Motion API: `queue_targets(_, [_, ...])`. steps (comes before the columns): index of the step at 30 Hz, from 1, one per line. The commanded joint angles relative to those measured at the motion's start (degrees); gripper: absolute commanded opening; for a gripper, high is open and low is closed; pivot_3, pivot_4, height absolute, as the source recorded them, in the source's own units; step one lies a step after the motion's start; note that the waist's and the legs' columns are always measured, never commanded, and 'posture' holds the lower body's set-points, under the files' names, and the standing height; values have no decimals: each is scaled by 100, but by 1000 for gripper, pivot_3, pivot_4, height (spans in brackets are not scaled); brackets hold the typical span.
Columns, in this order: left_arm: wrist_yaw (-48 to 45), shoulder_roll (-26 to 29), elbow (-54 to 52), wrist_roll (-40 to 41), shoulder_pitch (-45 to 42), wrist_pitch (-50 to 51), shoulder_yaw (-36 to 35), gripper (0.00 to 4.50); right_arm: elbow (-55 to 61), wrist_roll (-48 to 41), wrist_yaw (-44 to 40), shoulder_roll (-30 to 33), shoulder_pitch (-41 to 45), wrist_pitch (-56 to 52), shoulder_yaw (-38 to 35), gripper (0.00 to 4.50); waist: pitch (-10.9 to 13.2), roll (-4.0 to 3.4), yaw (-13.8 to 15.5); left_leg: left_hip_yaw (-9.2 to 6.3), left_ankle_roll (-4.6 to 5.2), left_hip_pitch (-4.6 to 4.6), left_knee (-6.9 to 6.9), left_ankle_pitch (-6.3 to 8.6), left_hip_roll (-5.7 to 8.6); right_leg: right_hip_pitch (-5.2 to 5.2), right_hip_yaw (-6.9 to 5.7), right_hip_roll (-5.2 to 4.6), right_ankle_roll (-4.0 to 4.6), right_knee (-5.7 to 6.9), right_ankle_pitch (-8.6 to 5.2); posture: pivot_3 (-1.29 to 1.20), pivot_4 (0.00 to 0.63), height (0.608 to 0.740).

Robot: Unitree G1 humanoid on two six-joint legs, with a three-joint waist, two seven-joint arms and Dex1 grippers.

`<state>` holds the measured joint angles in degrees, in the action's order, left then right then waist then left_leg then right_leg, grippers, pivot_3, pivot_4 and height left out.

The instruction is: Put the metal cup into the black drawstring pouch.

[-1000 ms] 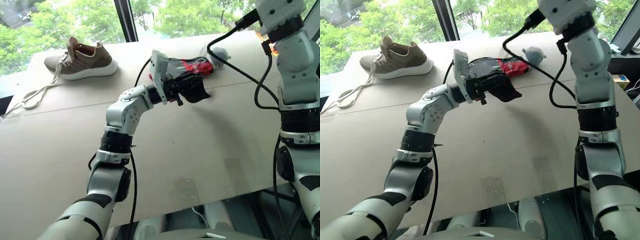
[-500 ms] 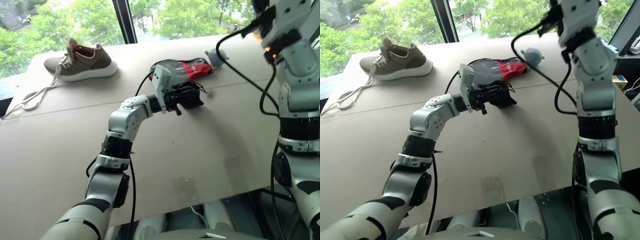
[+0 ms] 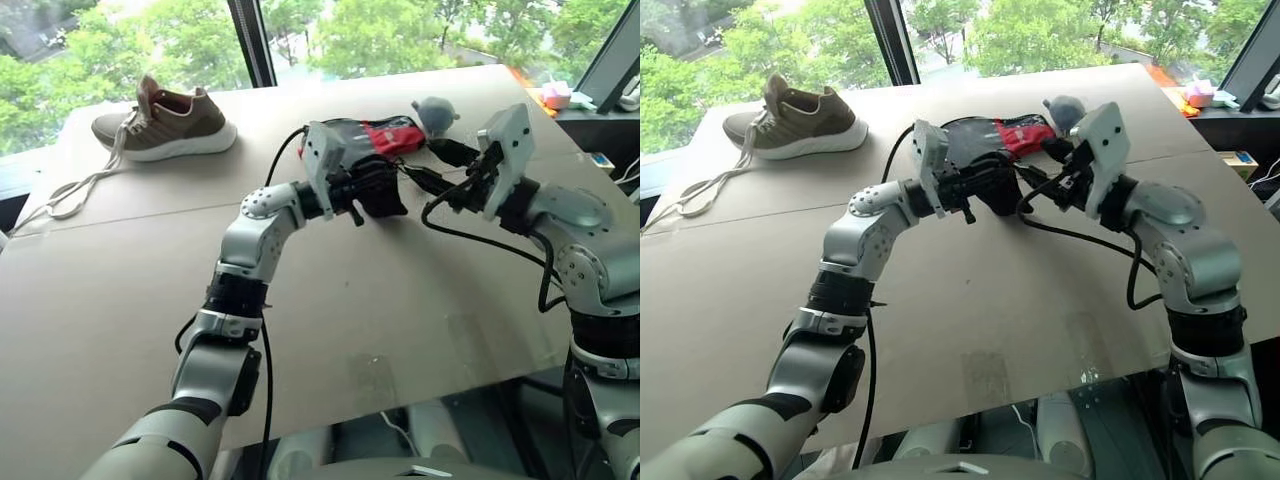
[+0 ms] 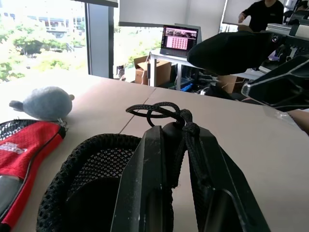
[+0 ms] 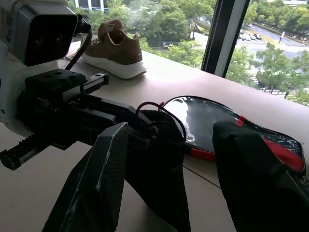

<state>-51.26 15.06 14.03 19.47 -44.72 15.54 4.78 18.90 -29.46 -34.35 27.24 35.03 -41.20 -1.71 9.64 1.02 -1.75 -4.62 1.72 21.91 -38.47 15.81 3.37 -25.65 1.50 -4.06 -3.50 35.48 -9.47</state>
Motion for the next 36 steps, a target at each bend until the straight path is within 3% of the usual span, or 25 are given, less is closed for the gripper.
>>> queue_targets(1, [-116,67,-102,-328,12,-529,205,136,365,-262,103,-135,-39,-162,-59,2863,0,0,8,0,0,1,0,0,0,0,0,0,0,-3,0,0,150,740])
queue_targets(7, [-236,52,-109,-344,74,-675,259,136,262,-619,422,-588,-100,-428,-198,2863,0,0,37,-2,0,3,0,0,1,-1,-1,-2,0,-4,0,0,150,740])
queue_targets(15, [-315,46,-146,-316,59,-643,222,136,35,-705,538,-616,-251,-749,-70,2863,0,0,93,-1,1,2,-1,0,3,0,-2,-1,0,-3,0,0,150,740])
queue_targets(18, [-304,20,-178,-264,50,-599,180,136,21,-619,552,-540,-279,-785,-5,1642,0,0,92,-1,1,2,-1,0,3,0,-2,-1,0,-2,0,0,150,740])
queue_targets(19, [-302,17,-188,-254,50,-585,171,136,18,-583,547,-503,-284,-773,14,987,0,0,92,-1,1,1,-1,0,3,0,-2,0,0,-2,0,0,150,740])
queue_targets(20, [-300,15,-194,-251,51,-576,166,136,16,-562,542,-478,-287,-762,25,717,0,0,91,-1,1,2,-1,0,3,0,-2,0,0,-2,0,0,150,740])
queue_targets(21, [-298,17,-200,-252,54,-569,166,136,17,-552,540,-463,-288,-754,32,55,0,0,92,0,1,1,-1,0,3,0,-2,0,0,-1,0,0,150,740])
queue_targets(30, [-282,19,-196,-295,105,-540,198,136,-226,-943,916,-831,47,-590,-693,55,0,1,92,0,1,1,-1,0,3,0,-2,0,0,-1,0,0,150,740])
queue_targets(36, [-228,22,-166,-318,124,-519,186,136,-436,-2071,1583,-1514,706,-438,-1794,55,0,0,86,-1,1,1,0,0,1,-1,-1,0,0,0,0,0,150,740])
